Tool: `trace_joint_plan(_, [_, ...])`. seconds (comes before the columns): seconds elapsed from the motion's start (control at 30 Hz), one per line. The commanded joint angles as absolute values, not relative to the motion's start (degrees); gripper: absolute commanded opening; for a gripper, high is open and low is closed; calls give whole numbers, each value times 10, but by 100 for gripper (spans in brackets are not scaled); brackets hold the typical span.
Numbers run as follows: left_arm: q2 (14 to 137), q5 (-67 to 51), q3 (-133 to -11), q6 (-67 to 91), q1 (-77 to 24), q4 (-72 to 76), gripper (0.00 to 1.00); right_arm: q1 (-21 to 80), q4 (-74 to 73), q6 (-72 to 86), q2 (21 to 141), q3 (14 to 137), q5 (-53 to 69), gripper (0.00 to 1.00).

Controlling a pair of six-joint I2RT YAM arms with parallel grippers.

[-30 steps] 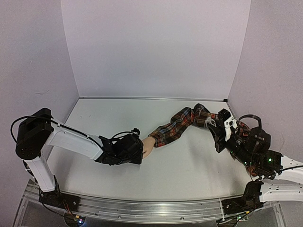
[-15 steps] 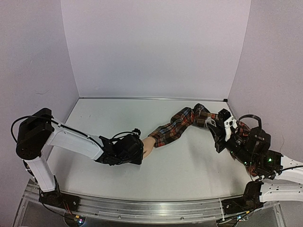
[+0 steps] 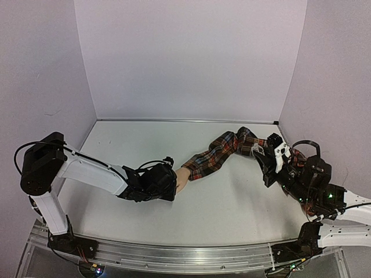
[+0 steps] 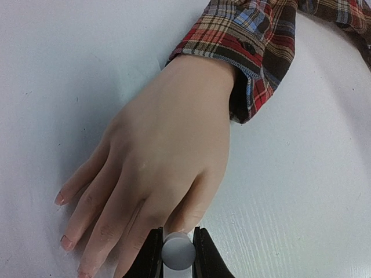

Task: Paint the nails

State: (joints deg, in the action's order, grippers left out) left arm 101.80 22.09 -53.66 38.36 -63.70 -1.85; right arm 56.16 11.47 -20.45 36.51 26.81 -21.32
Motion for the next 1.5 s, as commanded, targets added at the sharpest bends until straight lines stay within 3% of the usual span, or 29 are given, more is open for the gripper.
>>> trace_joint_plan(0.0, [1029, 222, -562, 375, -634, -3, 0, 553, 131, -196, 347, 271, -209, 0])
trace_joint_plan(1.47, [996, 235, -533, 388, -635, -20, 0, 549, 131, -191, 353, 272, -195, 0])
